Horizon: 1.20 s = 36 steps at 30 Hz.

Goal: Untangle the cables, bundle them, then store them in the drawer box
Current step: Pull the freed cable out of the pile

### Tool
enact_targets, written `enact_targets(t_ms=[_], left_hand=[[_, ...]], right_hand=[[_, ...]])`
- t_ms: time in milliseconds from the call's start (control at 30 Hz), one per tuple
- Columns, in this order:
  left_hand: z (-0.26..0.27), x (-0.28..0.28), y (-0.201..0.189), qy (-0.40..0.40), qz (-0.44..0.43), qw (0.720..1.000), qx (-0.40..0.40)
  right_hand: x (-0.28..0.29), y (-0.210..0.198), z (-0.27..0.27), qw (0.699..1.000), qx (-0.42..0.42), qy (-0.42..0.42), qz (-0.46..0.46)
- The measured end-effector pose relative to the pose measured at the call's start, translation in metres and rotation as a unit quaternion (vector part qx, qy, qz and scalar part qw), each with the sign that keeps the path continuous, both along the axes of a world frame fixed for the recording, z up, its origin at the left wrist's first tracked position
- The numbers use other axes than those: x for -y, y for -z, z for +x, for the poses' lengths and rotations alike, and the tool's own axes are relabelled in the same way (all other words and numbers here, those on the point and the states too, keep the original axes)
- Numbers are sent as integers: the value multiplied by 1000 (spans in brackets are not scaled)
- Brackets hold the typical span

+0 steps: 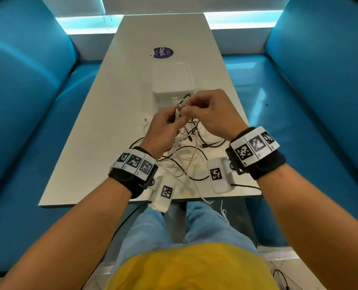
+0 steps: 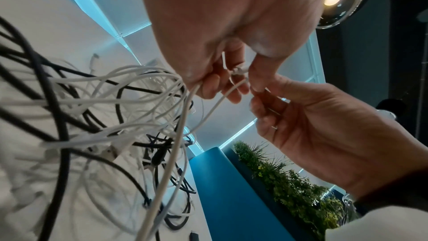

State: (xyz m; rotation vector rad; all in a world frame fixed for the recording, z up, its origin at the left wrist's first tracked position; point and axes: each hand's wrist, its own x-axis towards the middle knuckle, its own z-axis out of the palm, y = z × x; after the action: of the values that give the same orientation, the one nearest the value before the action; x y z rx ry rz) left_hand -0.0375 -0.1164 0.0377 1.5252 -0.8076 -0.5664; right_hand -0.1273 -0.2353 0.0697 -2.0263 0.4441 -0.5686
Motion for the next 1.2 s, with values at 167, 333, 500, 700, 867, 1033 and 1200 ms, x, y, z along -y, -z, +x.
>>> enact_targets(t_ms=[167,333,500,700,867,1033,1200], left_hand=[[5,-3,1,-6,-1,1000,20],[8,-10,-11,-12,-52,989,-140],[13,-16,-14,-9,-31,993,-117],[13,-18,-19,40,2,979,-198],[11,-19,-23,112,26,968,-223],[7,-18,-25,124,30,967,-222],[5,-13,-23,74,13,964,-254]], right_hand=[[-10,7,5,992,53,26,113],[-23,24,8,974,-55,-29,216],[-30,34,10,984,-88,-66,139],[-19,9,13,986,75,-35,147],[-9,-8,13,990,42,-121,58],[-7,-15,14,990,16,-140,-18],[-10,-17,18,994,21,-96,-47]])
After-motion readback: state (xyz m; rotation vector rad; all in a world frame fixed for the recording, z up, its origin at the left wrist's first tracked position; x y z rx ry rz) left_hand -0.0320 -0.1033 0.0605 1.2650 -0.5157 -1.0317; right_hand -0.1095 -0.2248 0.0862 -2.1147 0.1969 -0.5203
